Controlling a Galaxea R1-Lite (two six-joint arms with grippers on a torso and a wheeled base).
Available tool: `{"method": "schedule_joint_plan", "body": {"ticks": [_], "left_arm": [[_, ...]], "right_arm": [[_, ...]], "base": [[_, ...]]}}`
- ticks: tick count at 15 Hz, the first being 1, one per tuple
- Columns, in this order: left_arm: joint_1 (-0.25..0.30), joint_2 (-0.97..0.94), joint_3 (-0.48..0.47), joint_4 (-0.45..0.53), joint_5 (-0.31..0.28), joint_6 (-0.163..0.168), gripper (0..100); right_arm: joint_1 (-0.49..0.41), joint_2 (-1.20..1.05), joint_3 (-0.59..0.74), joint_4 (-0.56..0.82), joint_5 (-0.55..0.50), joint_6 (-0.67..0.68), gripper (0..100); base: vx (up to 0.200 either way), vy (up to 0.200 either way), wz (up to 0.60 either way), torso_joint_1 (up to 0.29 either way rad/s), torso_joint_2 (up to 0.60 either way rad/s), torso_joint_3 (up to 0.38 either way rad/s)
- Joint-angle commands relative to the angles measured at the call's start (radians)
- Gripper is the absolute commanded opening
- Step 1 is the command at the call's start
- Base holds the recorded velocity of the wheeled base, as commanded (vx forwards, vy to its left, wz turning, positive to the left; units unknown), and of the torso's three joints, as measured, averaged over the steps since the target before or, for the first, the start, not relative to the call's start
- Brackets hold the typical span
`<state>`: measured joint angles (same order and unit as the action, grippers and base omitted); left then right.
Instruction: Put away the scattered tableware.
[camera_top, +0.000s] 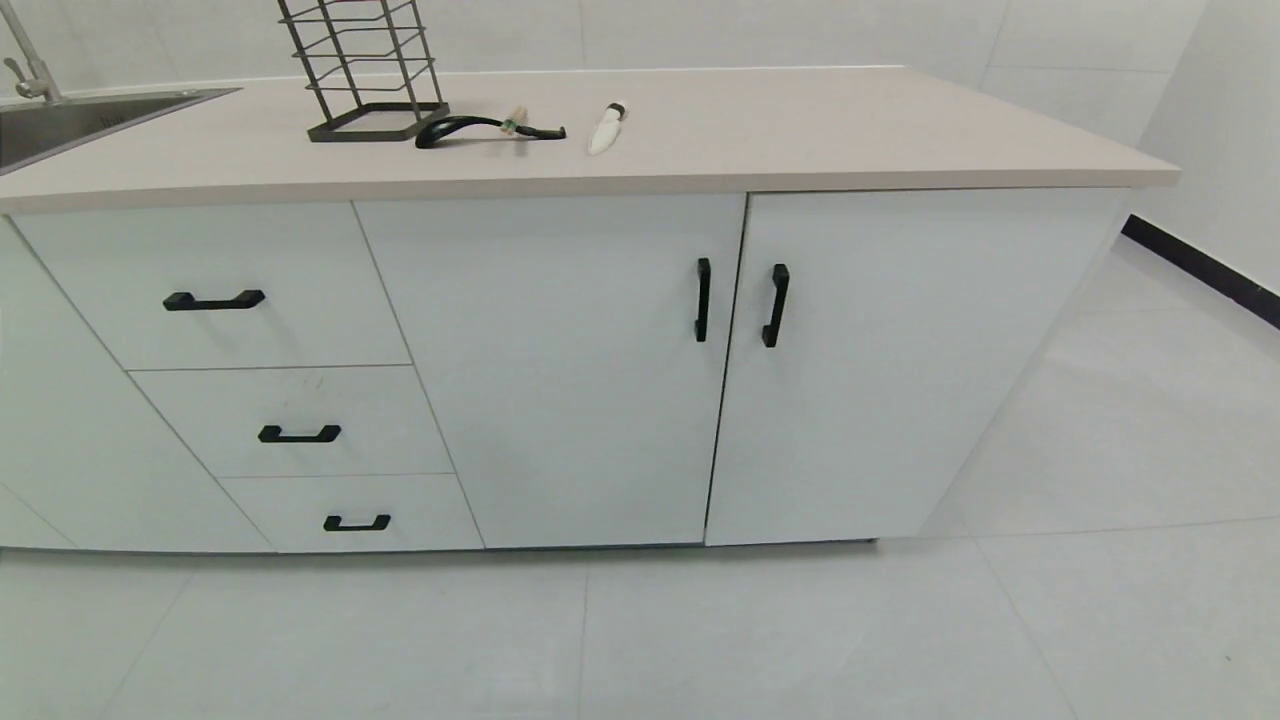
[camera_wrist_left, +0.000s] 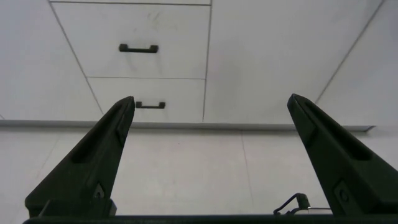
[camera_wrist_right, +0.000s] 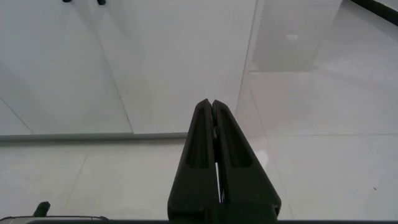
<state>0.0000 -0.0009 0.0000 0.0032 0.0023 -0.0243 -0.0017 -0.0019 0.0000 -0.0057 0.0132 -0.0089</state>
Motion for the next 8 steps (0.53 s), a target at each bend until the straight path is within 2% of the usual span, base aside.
{"method": "schedule_joint_plan", "body": {"ticks": [1, 4, 5, 8], "left_arm": [[0.002, 0.002, 0.0, 0.0, 0.001, 0.0, 100], [0.0, 0.002, 0.0, -0.002, -0.001, 0.0, 100], [0.0, 0.002, 0.0, -0.002, -0.001, 0.0, 100], [0.0, 0.002, 0.0, -0.002, -0.001, -0.002, 100]], "right_arm": [[0.0, 0.002, 0.0, 0.0, 0.001, 0.0, 0], [0.0, 0.002, 0.0, 0.0, 0.001, 0.0, 0], [0.0, 0.002, 0.0, 0.0, 0.001, 0.0, 0], [0.0, 0.002, 0.0, 0.0, 0.001, 0.0, 0]], "base": [[0.2, 0.0, 0.0, -0.007, 0.0, 0.007], [0.2, 0.0, 0.0, 0.004, 0.0, 0.004], [0.2, 0.2, 0.0, 0.002, 0.01, -0.002], [0.0, 0.2, 0.0, 0.002, 0.0, 0.001]]}}
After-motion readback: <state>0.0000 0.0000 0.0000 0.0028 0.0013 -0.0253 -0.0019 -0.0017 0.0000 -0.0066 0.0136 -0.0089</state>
